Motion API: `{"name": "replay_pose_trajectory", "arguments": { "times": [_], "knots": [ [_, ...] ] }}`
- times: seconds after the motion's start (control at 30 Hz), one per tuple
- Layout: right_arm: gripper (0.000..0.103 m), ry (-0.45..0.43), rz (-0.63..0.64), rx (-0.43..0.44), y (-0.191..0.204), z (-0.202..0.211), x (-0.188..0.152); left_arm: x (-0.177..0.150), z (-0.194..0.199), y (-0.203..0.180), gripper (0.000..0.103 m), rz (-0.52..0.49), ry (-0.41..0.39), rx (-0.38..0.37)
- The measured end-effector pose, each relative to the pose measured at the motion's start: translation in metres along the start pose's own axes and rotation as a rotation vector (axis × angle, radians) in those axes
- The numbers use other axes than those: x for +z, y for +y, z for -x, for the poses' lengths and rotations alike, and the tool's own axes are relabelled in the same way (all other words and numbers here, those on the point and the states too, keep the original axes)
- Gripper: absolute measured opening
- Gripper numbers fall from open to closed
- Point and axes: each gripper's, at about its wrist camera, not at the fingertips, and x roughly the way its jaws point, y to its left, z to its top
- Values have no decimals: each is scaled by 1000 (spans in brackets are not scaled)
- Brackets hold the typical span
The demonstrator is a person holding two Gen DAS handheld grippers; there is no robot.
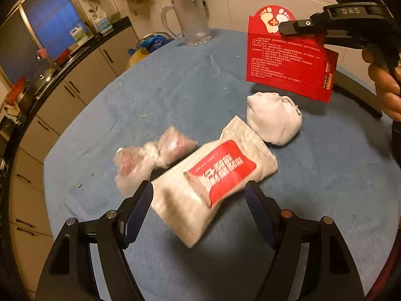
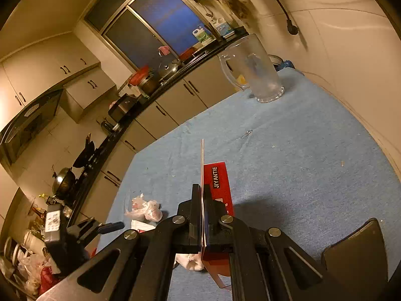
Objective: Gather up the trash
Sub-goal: 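Lift the white bag with the left tool while the right tool lifts the red box, then carry the white bag and red box over the red basket with both tools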
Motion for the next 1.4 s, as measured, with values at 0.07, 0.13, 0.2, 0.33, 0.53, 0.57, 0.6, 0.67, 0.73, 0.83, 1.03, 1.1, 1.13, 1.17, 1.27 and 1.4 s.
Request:
{"name": "replay_pose_trajectory", "arguments": {
  "times": [0.07,0.13,0.2,0.33,0.53,0.57,0.6,0.67,0.73,0.83,1.03,1.1,1.13,1.17,1.27,1.4],
  "knots": [
    [2,0,2,1,0,0,0,7,-6,2,74,1,-5,0],
    [2,2,-3,2,-1,-1,1,12,-18,-1,74,-10,10,-1],
    [2,8,-5,-1,-3,-3,1,12,-29,-7,74,-31,28,-9],
    [2,18,-5,0,-3,-5,1,11,-40,-12,43,-4,28,28],
    [2,5,-5,6,-1,-2,2,2,-28,-7,31,130,-15,33],
    [2,2,-3,5,-1,-2,2,-1,-25,-8,31,141,-22,33],
    [2,-3,1,6,-1,0,2,-4,-20,-8,31,166,-33,29],
    [2,-18,6,17,2,4,2,-11,-8,-6,31,226,-56,5],
    [2,-36,12,30,4,8,3,-18,5,-5,31,275,-81,-5],
    [2,-67,22,72,8,15,4,-30,28,-4,31,344,-132,9],
    [2,-37,-8,178,20,17,-1,-67,67,-1,31,503,-224,-22],
    [2,-20,-5,207,28,17,-7,-77,77,0,31,521,-238,-12],
    [2,-15,1,211,33,17,-10,-82,83,1,31,530,-243,-9],
    [2,-7,10,222,40,18,-15,-87,87,1,31,538,-248,-5],
    [2,16,36,251,60,18,-27,-103,104,3,31,558,-259,15],
    [2,47,74,281,87,15,-41,-124,122,5,31,595,-277,49]
  ]
}}
